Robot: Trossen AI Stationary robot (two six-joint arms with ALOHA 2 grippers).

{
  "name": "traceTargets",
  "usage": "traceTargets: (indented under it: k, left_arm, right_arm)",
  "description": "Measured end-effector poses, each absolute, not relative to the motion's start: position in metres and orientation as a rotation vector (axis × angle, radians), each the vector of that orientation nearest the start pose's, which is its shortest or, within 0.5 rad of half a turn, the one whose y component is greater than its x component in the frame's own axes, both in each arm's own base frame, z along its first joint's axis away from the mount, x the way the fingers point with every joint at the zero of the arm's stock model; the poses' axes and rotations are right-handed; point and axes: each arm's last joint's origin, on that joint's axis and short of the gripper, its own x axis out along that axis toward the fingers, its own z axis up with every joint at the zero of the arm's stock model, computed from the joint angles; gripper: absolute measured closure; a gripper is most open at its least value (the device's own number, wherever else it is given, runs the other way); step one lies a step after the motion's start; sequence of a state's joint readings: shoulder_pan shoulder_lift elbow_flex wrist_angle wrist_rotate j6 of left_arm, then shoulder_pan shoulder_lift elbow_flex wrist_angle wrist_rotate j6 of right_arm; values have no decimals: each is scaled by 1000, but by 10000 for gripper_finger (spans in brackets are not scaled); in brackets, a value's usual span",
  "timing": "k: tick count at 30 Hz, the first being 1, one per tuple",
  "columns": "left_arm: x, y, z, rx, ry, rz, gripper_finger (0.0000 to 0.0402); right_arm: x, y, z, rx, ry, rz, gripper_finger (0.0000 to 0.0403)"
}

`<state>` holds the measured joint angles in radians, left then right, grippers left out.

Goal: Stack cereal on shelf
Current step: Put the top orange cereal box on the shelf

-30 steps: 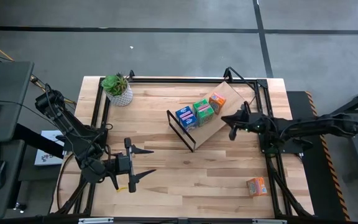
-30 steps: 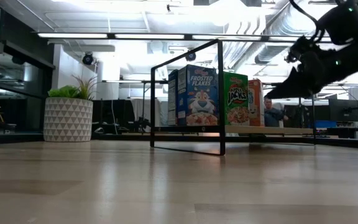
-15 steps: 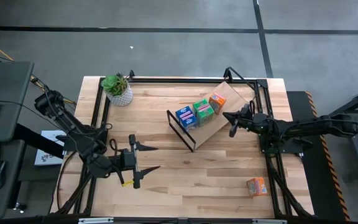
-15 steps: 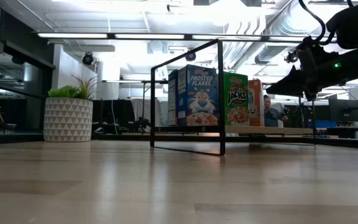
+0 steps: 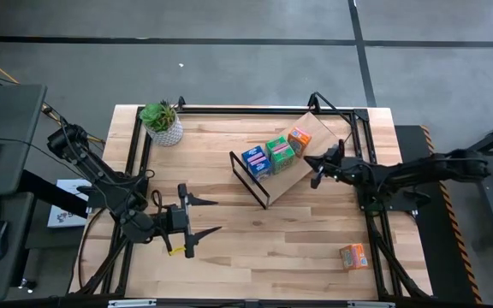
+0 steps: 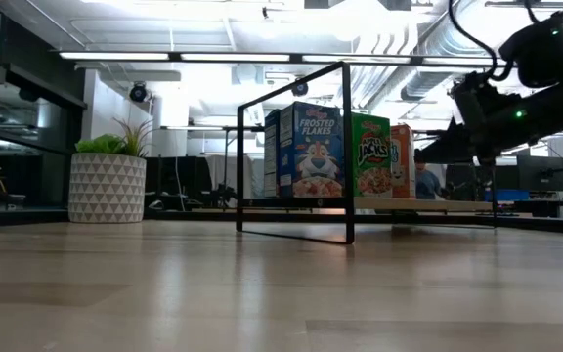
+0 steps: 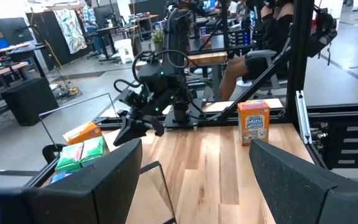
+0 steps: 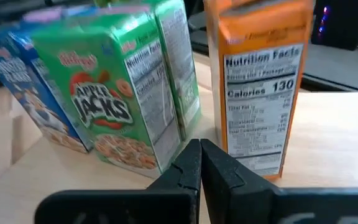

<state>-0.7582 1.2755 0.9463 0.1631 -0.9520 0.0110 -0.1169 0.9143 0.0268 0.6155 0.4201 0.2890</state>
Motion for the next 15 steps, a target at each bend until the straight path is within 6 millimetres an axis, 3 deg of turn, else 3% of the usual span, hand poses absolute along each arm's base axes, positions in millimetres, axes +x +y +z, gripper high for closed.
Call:
traceTargets:
  k: [15]
  left_arm:
    - [218, -174, 321, 137, 98, 193, 112]
  right_arm:
    - [169, -33, 136, 203, 248, -633, 403]
